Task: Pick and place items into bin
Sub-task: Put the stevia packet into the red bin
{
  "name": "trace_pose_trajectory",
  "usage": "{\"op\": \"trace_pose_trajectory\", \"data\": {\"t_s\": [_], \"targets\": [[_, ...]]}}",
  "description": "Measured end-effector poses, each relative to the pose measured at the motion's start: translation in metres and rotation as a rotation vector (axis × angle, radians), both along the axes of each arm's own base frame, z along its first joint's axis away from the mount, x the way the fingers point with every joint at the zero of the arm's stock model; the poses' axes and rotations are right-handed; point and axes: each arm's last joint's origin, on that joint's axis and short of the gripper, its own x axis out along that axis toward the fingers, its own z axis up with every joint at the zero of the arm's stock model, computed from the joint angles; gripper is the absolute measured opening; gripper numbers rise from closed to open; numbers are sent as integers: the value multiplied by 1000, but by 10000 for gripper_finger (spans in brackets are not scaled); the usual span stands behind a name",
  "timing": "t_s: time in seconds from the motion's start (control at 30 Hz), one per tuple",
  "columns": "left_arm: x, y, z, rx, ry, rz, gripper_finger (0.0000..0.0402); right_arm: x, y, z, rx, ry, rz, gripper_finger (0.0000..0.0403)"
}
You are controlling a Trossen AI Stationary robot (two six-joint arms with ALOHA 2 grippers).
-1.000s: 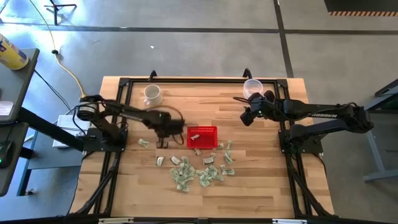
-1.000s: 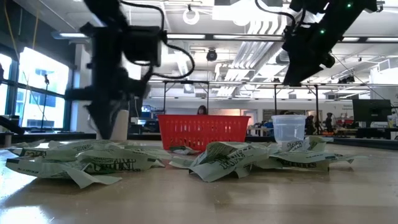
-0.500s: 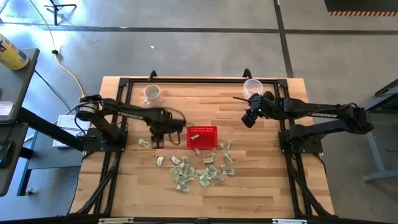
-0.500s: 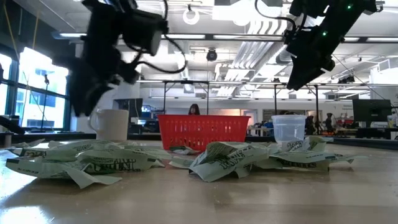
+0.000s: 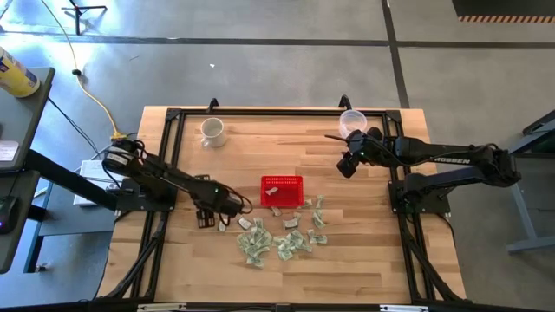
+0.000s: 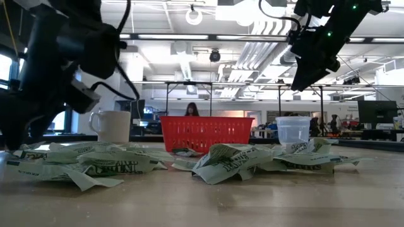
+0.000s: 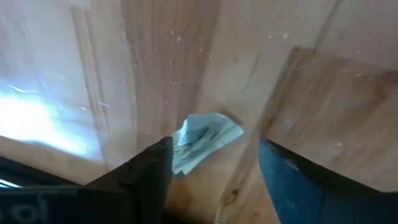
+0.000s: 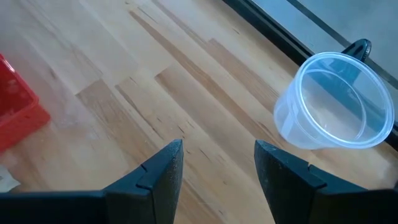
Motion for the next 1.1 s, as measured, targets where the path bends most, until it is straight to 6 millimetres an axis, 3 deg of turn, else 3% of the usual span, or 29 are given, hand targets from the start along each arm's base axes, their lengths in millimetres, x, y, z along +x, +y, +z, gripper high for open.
{"op": "trace_pose_trajectory", "data": {"t_s": [0.27,0.63,0.7,0.87,1.1], "targets": [[-4,1,-9,-10,-38,11,189,0,0,0,39,-45,-65,190],[3,8,-11,23,-81,-106,28,0,0,0,49,-70,-110,190],[8,15,-8,24,-92,-97,23,0,-1,0,39,-68,-117,190],[46,36,8,138,-304,-87,25,0,-1,0,36,-66,-118,190],[101,66,70,120,-601,-97,23,-5,1,-3,67,-7,-102,190]]}}
